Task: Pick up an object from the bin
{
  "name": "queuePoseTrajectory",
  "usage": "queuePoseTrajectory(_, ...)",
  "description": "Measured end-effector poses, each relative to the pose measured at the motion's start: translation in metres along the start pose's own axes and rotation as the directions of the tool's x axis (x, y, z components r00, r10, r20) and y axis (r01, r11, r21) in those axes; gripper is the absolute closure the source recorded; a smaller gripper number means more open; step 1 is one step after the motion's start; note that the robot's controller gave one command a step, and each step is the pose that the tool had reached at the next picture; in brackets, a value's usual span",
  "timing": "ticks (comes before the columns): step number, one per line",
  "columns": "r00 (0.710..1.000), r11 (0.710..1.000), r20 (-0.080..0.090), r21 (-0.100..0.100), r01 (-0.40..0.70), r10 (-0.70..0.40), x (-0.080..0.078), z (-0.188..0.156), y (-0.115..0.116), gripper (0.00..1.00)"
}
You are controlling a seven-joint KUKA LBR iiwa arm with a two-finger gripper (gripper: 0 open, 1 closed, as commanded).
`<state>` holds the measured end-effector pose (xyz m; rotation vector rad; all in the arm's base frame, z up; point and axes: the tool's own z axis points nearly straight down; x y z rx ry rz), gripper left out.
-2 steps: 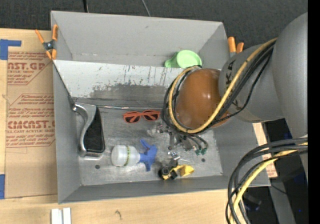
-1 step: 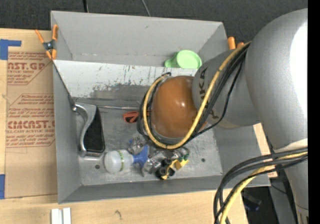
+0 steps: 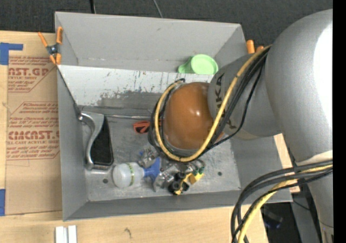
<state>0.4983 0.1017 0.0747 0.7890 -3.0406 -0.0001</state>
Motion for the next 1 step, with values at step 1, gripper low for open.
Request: queuePoseTrajectory(1,1.000,1.000,0.004,0.001,0.000,0.000,-0.0134,-0.1602,-0.0059,1.00)
